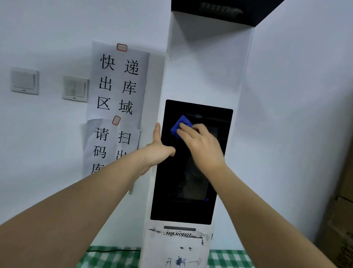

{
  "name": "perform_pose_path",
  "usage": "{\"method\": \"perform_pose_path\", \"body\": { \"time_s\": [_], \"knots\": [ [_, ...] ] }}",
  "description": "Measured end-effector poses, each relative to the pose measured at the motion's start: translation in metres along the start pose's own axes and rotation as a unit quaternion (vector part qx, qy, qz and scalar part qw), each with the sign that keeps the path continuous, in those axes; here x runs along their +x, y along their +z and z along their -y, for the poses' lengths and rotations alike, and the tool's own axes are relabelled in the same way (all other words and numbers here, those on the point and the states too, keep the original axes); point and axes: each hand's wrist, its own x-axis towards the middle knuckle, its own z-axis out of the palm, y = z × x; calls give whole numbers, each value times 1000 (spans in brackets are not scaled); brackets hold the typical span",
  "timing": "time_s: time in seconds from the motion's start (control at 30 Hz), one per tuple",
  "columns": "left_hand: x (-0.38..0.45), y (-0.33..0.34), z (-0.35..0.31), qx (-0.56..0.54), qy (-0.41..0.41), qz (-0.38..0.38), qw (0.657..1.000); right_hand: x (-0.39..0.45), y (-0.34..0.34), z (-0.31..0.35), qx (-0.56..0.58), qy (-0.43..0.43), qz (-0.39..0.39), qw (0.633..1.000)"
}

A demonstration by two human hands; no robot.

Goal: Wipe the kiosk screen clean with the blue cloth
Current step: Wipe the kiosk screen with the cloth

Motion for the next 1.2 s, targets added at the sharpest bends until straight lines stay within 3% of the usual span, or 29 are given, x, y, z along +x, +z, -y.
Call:
{"method": "perform_pose_path", "body": {
  "time_s": [0.17,0.33,0.4,0.57,0.63,0.77,0.8,0.93,1.1,1.2],
  "knots": [
    [-4,-3,1,-20,15,17,1000,6,3,-2,13,152,-58,987],
    [-2,-6,5,-24,36,5,999,7,6,29,30,-10,32,999],
    [-1,-10,6,-26,37,-10,999,10,0,19,19,-25,31,999],
    [5,-15,12,-33,2,-20,999,21,5,16,27,154,-55,986],
    [7,-15,16,-27,-14,-32,999,16,11,32,42,100,-24,994],
    [7,-17,20,-7,-32,-40,999,8,10,34,27,-87,50,995],
    [7,-18,20,-6,-36,-42,998,11,8,28,16,-82,49,995],
    [7,-23,20,-3,-47,-50,998,27,8,27,38,91,-11,995],
    [8,-19,20,8,-38,-48,998,17,15,41,17,-90,56,994],
    [8,-19,19,21,-39,-50,998,26,8,26,3,-42,38,998]
  ]
}}
